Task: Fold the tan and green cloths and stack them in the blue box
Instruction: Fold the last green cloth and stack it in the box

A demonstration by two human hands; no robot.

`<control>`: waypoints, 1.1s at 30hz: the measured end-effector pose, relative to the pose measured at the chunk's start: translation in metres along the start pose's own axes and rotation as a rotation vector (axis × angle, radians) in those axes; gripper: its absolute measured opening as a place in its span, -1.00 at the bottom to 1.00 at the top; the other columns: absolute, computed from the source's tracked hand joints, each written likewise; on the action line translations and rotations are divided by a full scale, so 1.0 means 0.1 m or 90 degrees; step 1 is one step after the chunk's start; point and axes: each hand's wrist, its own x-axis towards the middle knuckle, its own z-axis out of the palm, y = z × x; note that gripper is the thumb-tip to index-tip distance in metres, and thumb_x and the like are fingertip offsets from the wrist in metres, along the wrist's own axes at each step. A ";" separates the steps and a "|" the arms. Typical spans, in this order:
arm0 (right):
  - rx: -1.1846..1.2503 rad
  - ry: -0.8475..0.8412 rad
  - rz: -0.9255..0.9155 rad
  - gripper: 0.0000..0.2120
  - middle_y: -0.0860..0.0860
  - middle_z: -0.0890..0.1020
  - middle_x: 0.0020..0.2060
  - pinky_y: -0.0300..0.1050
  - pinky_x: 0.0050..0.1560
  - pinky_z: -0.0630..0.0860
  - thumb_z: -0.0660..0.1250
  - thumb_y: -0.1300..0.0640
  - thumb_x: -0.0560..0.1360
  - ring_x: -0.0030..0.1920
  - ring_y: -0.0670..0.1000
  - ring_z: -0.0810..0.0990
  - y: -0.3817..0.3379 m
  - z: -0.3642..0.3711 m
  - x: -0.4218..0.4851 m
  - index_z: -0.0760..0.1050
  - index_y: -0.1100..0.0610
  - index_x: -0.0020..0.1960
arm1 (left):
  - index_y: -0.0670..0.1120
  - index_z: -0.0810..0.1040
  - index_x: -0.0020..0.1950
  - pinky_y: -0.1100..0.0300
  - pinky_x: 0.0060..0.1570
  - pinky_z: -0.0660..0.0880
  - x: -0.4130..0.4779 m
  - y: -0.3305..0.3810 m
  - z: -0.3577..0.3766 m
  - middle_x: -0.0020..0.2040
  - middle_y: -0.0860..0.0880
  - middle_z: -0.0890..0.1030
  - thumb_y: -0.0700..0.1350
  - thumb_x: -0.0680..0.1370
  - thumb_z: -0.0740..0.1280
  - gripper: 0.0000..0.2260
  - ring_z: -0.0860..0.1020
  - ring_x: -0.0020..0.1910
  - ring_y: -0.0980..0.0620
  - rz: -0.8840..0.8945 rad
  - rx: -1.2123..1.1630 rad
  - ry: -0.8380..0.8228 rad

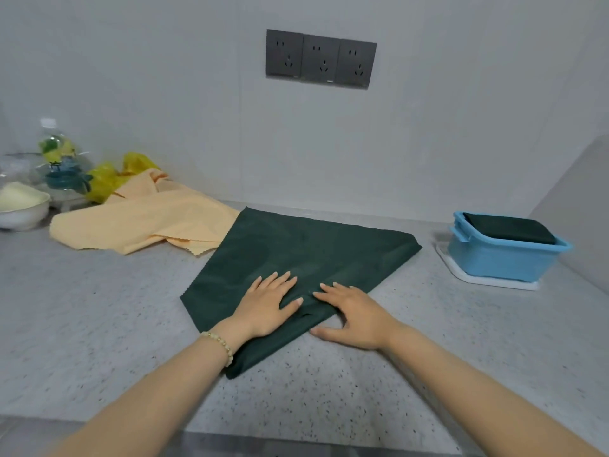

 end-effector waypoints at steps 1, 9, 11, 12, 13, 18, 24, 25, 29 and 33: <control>-0.019 0.013 0.013 -0.35 -0.05 0.22 0.50 -0.12 0.49 0.07 0.21 -0.28 0.48 0.50 -0.03 0.14 -0.03 0.05 0.00 0.24 -0.03 0.49 | 0.10 0.03 0.56 0.13 0.49 -0.17 0.00 0.01 0.00 0.57 0.13 -0.01 0.24 0.62 -0.03 -0.46 -0.08 0.54 0.12 -0.002 -0.001 -0.001; -0.085 0.183 0.084 -0.58 0.00 0.57 0.24 -0.12 0.17 0.42 0.12 0.25 0.49 0.17 0.08 0.54 -0.06 0.02 -0.10 0.49 0.06 0.29 | 0.10 0.09 0.56 0.15 0.50 -0.17 -0.04 0.07 -0.12 0.56 0.12 0.07 0.16 0.64 -0.24 -0.50 -0.04 0.54 0.15 -0.031 -0.144 -0.036; -0.118 0.226 0.125 -0.60 0.01 0.60 0.19 -0.06 0.12 0.47 0.17 0.31 0.44 0.13 0.13 0.56 0.08 -0.16 -0.28 0.57 0.09 0.20 | 0.09 0.09 0.56 0.14 0.50 -0.18 -0.05 0.08 -0.11 0.56 0.12 0.07 0.18 0.64 -0.22 -0.50 -0.04 0.54 0.15 -0.038 -0.139 -0.031; -0.139 0.247 0.133 -0.63 0.05 0.65 0.10 -0.01 0.05 0.51 0.21 0.35 0.38 0.07 0.16 0.59 0.15 -0.26 -0.39 0.61 0.13 0.11 | 0.09 0.09 0.56 0.12 0.50 -0.18 -0.04 0.08 -0.10 0.56 0.12 0.05 0.20 0.64 -0.17 -0.50 -0.05 0.54 0.13 -0.036 -0.113 -0.031; -0.167 0.265 0.122 -0.66 0.08 0.69 -0.05 0.03 -0.06 0.55 0.26 0.39 0.30 -0.04 0.18 0.62 0.21 -0.36 -0.53 0.64 0.16 -0.01 | 0.10 0.08 0.56 0.11 0.50 -0.18 -0.05 0.09 -0.08 0.57 0.11 0.02 0.22 0.63 -0.11 -0.49 -0.06 0.54 0.11 -0.031 -0.075 -0.032; -0.294 0.192 0.081 -0.69 0.00 0.64 -0.40 -0.12 -0.31 0.56 0.55 0.37 0.05 -0.37 0.09 0.62 0.34 -0.46 -1.30 0.64 0.12 -0.26 | 0.07 0.07 0.56 0.05 0.51 -0.17 -0.03 0.15 -0.01 0.58 0.06 0.01 0.24 0.61 0.03 -0.44 -0.06 0.55 0.04 -0.036 -0.018 -0.005; -0.080 0.090 0.180 -0.42 -0.18 0.34 0.42 -0.33 0.38 0.15 0.20 0.18 0.47 0.40 -0.10 0.32 0.25 -0.15 -1.64 0.27 -0.07 0.47 | 0.10 0.17 0.53 0.00 0.50 -0.10 -0.23 0.25 -0.06 0.55 0.06 0.13 0.23 0.60 0.07 -0.48 0.04 0.54 0.03 0.001 -0.044 -0.006; -0.054 0.091 0.165 -0.43 -0.19 0.31 0.43 -0.36 0.39 0.12 0.20 0.14 0.48 0.42 -0.13 0.29 0.17 -0.13 -1.58 0.25 -0.10 0.47 | 0.10 0.20 0.52 0.01 0.50 -0.08 -0.31 0.27 -0.09 0.55 0.08 0.15 0.27 0.59 0.07 -0.46 0.06 0.53 0.05 0.014 -0.050 -0.008; -0.020 0.068 0.090 -0.49 -0.19 0.29 0.45 -0.29 0.42 0.16 0.22 0.07 0.52 0.45 -0.15 0.24 -0.21 -0.03 -1.20 0.27 -0.10 0.46 | 0.19 0.26 0.48 0.23 0.39 0.12 -0.70 0.33 -0.22 0.49 0.18 0.24 0.48 0.39 0.14 -0.28 0.18 0.48 0.15 0.064 -0.163 -0.058; -0.025 0.041 0.072 -0.52 -0.17 0.24 0.48 -0.19 0.42 0.21 0.17 0.08 0.56 0.47 -0.13 0.18 -0.38 0.01 -0.88 0.26 -0.08 0.47 | 0.28 0.07 0.51 0.04 0.50 -0.10 -0.98 0.32 -0.21 0.54 0.23 0.04 0.58 0.29 0.13 -0.14 -0.05 0.52 0.20 0.115 -0.043 -0.151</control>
